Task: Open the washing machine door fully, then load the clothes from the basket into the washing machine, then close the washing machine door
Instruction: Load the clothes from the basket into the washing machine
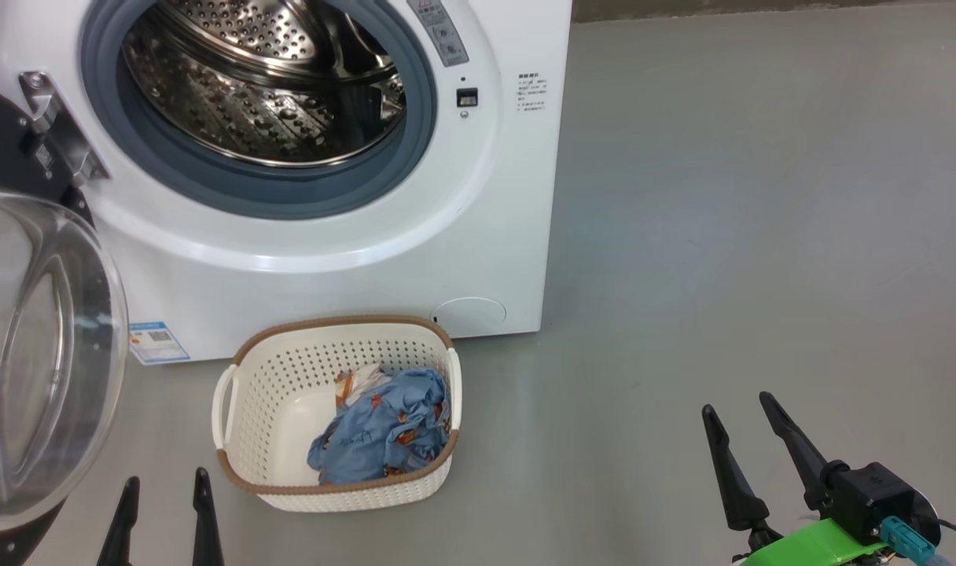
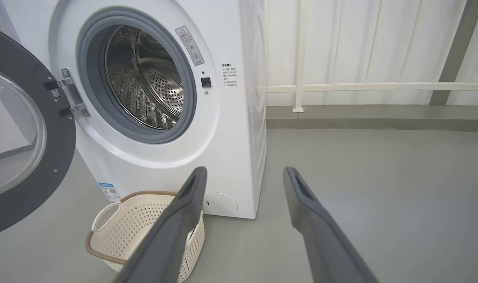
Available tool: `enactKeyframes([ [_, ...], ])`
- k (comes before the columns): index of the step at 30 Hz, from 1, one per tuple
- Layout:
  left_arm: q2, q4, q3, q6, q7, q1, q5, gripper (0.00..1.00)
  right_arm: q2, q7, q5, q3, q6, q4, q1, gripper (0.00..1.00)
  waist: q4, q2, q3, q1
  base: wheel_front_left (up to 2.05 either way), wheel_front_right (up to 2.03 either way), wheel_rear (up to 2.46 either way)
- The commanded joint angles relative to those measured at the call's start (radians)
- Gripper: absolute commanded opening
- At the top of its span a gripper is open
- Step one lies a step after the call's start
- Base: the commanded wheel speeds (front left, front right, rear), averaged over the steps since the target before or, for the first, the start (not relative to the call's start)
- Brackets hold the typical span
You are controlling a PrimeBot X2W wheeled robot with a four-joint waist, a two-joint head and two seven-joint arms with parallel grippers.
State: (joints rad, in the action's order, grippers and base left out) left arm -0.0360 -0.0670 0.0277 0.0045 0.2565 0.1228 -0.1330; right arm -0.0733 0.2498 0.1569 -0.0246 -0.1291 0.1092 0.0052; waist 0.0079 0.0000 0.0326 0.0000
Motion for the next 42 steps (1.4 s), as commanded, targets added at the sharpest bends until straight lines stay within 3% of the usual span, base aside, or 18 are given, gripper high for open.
enactKeyframes([
  [1,-0.014,0.021,0.035,-0.001,0.005,-0.028,0.012,1.0,-0.005,0.012,-0.01,-0.026,-0.002,-0.023,-0.005,1.0,0.0,0.0,0.001,0.0,1.37,-1.37,0.0],
  [20,-0.014,0.047,0.043,0.022,0.005,-0.039,0.005,1.0,-0.007,0.012,-0.003,-0.019,-0.002,-0.023,-0.013,1.0,0.006,0.0,0.026,0.0,1.64,-1.64,0.0],
  [42,-0.014,0.039,0.032,0.019,0.005,-0.037,-0.011,1.0,-0.006,0.012,-0.004,-0.023,-0.002,-0.019,-0.014,1.0,0.008,0.0,0.024,0.0,0.1,-0.1,0.0],
])
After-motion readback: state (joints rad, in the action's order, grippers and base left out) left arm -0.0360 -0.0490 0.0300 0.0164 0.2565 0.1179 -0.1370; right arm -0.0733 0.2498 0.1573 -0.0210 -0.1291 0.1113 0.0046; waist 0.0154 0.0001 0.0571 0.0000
